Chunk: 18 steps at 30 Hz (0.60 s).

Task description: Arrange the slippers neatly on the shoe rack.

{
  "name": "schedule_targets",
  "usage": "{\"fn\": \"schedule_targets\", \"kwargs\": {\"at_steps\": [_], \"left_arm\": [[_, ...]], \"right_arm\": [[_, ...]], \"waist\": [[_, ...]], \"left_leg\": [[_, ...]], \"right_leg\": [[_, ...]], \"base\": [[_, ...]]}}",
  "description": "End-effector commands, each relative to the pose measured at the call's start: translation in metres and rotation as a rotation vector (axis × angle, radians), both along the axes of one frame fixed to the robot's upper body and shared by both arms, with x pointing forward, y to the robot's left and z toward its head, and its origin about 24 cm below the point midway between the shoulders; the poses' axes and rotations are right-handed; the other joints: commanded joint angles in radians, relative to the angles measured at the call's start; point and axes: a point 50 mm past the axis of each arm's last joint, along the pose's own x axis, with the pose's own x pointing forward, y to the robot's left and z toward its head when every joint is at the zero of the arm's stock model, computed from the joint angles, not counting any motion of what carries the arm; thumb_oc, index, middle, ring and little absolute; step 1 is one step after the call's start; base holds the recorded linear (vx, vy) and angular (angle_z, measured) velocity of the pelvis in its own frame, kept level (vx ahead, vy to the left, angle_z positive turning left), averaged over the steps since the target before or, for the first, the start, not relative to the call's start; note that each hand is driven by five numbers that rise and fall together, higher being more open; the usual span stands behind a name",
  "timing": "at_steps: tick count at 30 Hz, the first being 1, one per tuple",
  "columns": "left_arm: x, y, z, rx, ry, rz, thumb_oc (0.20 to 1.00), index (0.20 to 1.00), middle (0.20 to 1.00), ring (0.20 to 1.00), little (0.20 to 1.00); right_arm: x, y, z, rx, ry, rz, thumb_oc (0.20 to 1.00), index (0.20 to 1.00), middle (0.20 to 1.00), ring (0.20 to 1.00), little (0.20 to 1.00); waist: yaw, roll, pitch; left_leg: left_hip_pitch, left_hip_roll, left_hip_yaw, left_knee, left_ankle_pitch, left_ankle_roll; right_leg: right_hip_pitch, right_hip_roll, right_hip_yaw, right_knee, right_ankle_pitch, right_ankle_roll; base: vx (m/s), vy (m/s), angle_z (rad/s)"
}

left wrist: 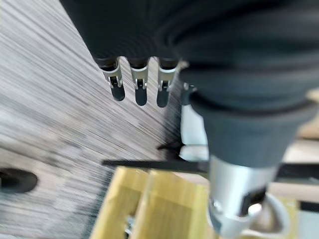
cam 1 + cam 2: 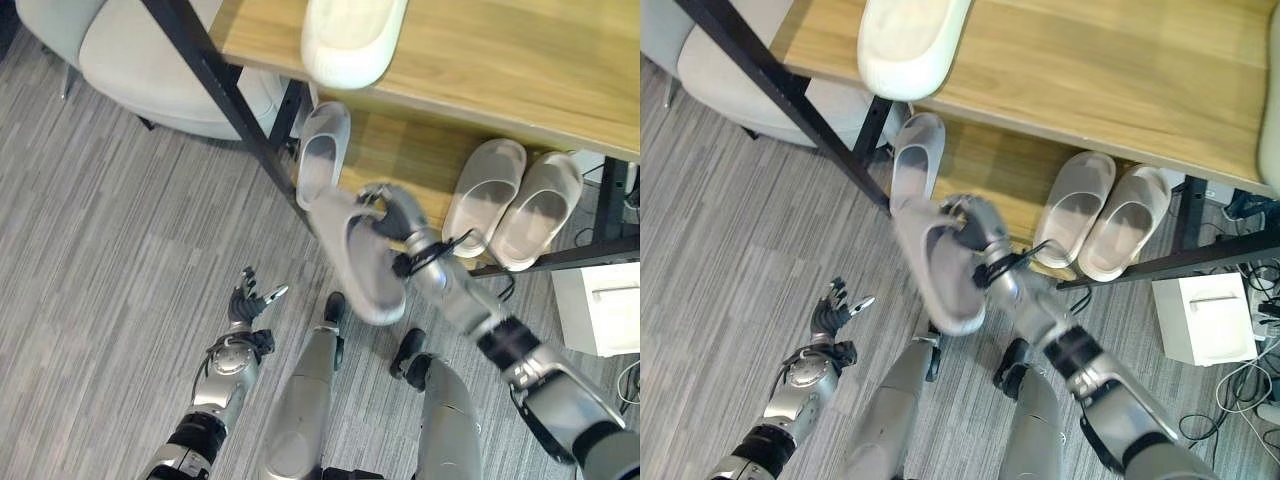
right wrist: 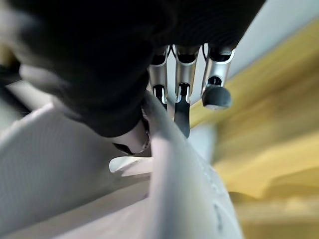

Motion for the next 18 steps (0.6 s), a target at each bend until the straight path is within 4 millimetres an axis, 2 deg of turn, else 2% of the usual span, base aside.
{"fn": "schedule_targets", "kwargs": {"at_steps": [1, 2, 4, 6, 8, 12, 16, 18], "left_arm": [[-0.001, -0.009, 0.011, -0.023, -0.078, -0.064, 1.000, 1.000, 1.000, 1.000, 1.000], [0.001, -0.010, 0.013, -0.021, -0.082, -0.080, 1.000, 1.000, 1.000, 1.000, 1.000], [0.007, -0.018, 0.022, -0.010, -0.117, -0.142, 1.000, 1.000, 1.000, 1.000, 1.000], [0.008, -0.020, 0.025, -0.010, -0.126, -0.156, 1.000, 1.000, 1.000, 1.000, 1.000], [0.014, -0.029, 0.039, 0.004, -0.180, -0.212, 1.000, 1.000, 1.000, 1.000, 1.000], [0.018, -0.036, 0.049, 0.006, -0.212, -0.244, 1.000, 1.000, 1.000, 1.000, 1.000], [0.020, -0.038, 0.053, 0.006, -0.226, -0.256, 1.000, 1.000, 1.000, 1.000, 1.000], [0.020, -0.040, 0.055, 0.000, -0.230, -0.265, 1.000, 1.000, 1.000, 1.000, 1.000]], "right_arm": [[0.002, 0.003, 0.041, 0.031, -0.211, -0.041, 0.200, 0.200, 0.200, 0.200, 0.200], [0.006, -0.002, 0.046, 0.024, -0.216, -0.068, 0.200, 0.200, 0.200, 0.200, 0.200], [0.023, -0.025, 0.063, -0.047, -0.224, -0.191, 0.200, 0.200, 0.200, 0.200, 0.200], [0.026, -0.030, 0.066, -0.055, -0.218, -0.222, 0.200, 0.200, 0.200, 0.200, 0.200], [0.039, -0.048, 0.079, -0.109, -0.197, -0.327, 0.200, 0.200, 0.200, 0.200, 0.200], [0.048, -0.062, 0.083, -0.095, -0.142, -0.412, 0.200, 0.200, 0.200, 0.200, 0.200], [0.052, -0.064, 0.087, -0.078, -0.116, -0.443, 0.200, 0.200, 0.200, 0.200, 0.200], [0.054, -0.073, 0.088, -0.064, -0.096, -0.501, 0.200, 0.200, 0.200, 0.200, 0.200]], "waist": [[0.015, 0.004, -0.055], [0.020, 0.003, -0.050], [0.037, 0.003, -0.035], [0.042, 0.003, -0.030], [0.060, 0.004, -0.016], [0.084, -0.002, -0.006], [0.098, -0.002, -0.005], [0.109, 0.000, -0.006]], "left_leg": [[0.019, -0.002, -0.024, -0.017, -0.028, 0.009], [0.016, -0.003, -0.028, -0.020, -0.025, 0.009], [0.001, -0.016, -0.038, -0.021, -0.027, 0.013], [-0.006, -0.019, -0.038, -0.012, -0.030, 0.014], [-0.051, -0.025, -0.042, 0.030, -0.047, 0.017], [-0.091, -0.032, -0.050, 0.066, -0.061, 0.021], [-0.106, -0.037, -0.059, 0.077, -0.068, 0.021], [-0.114, -0.041, -0.063, 0.085, -0.074, 0.022]], "right_leg": [[0.039, 0.024, 0.013, -0.041, -0.001, 0.071], [0.037, 0.022, 0.011, -0.042, -0.002, 0.071], [0.023, 0.017, 0.006, -0.040, -0.002, 0.074], [0.019, 0.014, 0.003, -0.036, -0.003, 0.075], [-0.007, 0.012, 0.001, -0.023, -0.009, 0.074], [-0.025, 0.016, -0.011, -0.021, -0.009, 0.077], [-0.030, 0.019, -0.022, -0.020, -0.014, 0.079], [-0.030, 0.016, -0.028, -0.017, -0.022, 0.079]], "base": [[-0.01, -0.004, 0.15], [0.01, -0.002, 0.13], [0.03, 0.012, 0.19], [0.03, 0.014, 0.24], [0.05, 0.046, 0.10], [0.06, 0.017, 0.15], [0.04, -0.013, 0.06], [0.04, -0.003, 0.09]]}}
